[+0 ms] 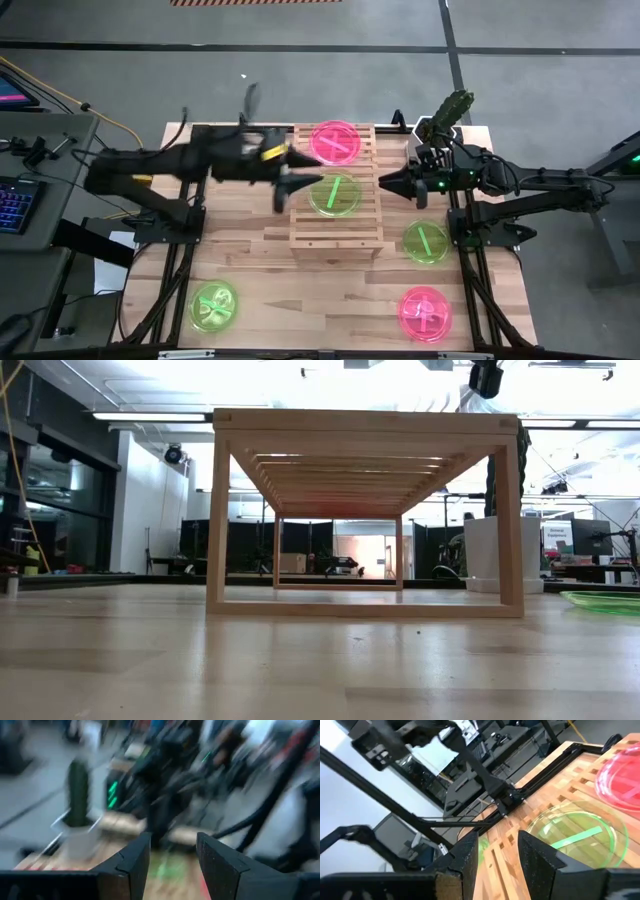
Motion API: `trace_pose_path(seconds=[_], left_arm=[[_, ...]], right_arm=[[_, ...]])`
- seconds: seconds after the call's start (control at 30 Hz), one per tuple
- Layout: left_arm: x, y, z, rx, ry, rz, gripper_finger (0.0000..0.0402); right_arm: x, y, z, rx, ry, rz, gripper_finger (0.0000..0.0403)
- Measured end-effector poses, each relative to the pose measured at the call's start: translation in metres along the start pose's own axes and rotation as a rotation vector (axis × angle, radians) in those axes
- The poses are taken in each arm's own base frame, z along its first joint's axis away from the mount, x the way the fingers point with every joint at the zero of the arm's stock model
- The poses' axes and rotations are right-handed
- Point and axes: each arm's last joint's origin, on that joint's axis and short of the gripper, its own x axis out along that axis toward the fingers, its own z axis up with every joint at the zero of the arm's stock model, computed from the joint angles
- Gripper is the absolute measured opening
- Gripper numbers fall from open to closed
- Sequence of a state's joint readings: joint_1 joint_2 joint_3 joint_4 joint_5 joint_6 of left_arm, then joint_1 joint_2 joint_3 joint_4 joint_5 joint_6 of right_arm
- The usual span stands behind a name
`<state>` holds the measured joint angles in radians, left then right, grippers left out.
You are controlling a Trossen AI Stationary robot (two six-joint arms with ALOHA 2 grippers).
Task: Place and stack plates onto a shelf
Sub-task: Stack the top green transparent plate on top of the other green transparent plate on the shelf
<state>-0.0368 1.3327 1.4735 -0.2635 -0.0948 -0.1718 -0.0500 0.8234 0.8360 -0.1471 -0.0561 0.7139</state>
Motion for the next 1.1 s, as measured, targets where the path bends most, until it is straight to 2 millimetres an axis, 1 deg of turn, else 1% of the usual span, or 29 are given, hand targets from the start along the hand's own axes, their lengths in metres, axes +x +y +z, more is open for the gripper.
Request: trace_pose_path(seconds=[0.07, 0.2, 0.27, 0.37, 0.47, 0.67, 0.73, 0.8, 0.83, 1.0, 1.1], left_arm=[[-0.012, -0.011, -0.007, -0.019, -0.125, -0.054, 0.0150], [-0.028, -0.024, -0.039, -0.084, -0.273, -0.085, 0.0146], [-0.034, -0.026, -0.056, -0.125, -0.312, -0.077, 0.0145], [-0.040, -0.026, -0.070, -0.173, -0.361, -0.065, 0.0145], [-0.043, -0.025, -0.073, -0.184, -0.389, -0.072, 0.0145], [-0.044, -0.025, -0.072, -0.180, -0.393, -0.072, 0.0145], [-0.044, -0.025, -0.072, -0.175, -0.393, -0.071, 0.0145], [-0.044, -0.025, -0.072, -0.175, -0.392, -0.071, 0.0145], [-0.044, -0.025, -0.072, -0.175, -0.391, -0.071, 0.0145], [-0.044, -0.025, -0.073, -0.166, -0.383, -0.068, 0.0145], [-0.043, -0.025, -0.074, -0.160, -0.375, -0.066, 0.0145]], right_arm=[[0.000, 0.000, -0.001, -0.001, 0.015, 0.013, 0.0122], [0.000, 0.000, -0.002, -0.006, 0.048, 0.029, 0.0122], [0.000, 0.000, -0.003, -0.006, 0.059, 0.030, 0.0122], [0.000, -0.001, -0.004, -0.004, 0.073, 0.018, 0.0122], [0.000, -0.002, -0.005, -0.003, 0.083, 0.014, 0.0122], [0.000, -0.002, -0.005, 0.009, 0.087, 0.014, 0.0122], [-0.001, -0.003, -0.007, 0.038, 0.104, -0.001, 0.0122], [-0.002, -0.009, -0.012, 0.122, 0.161, -0.067, 0.0122], [-0.004, -0.013, -0.015, 0.173, 0.203, -0.129, 0.0122], [-0.023, -0.036, -0.037, 0.329, 0.390, -0.522, 0.0122], [-0.034, -0.045, -0.053, 0.384, 0.488, -0.725, 0.0122]])
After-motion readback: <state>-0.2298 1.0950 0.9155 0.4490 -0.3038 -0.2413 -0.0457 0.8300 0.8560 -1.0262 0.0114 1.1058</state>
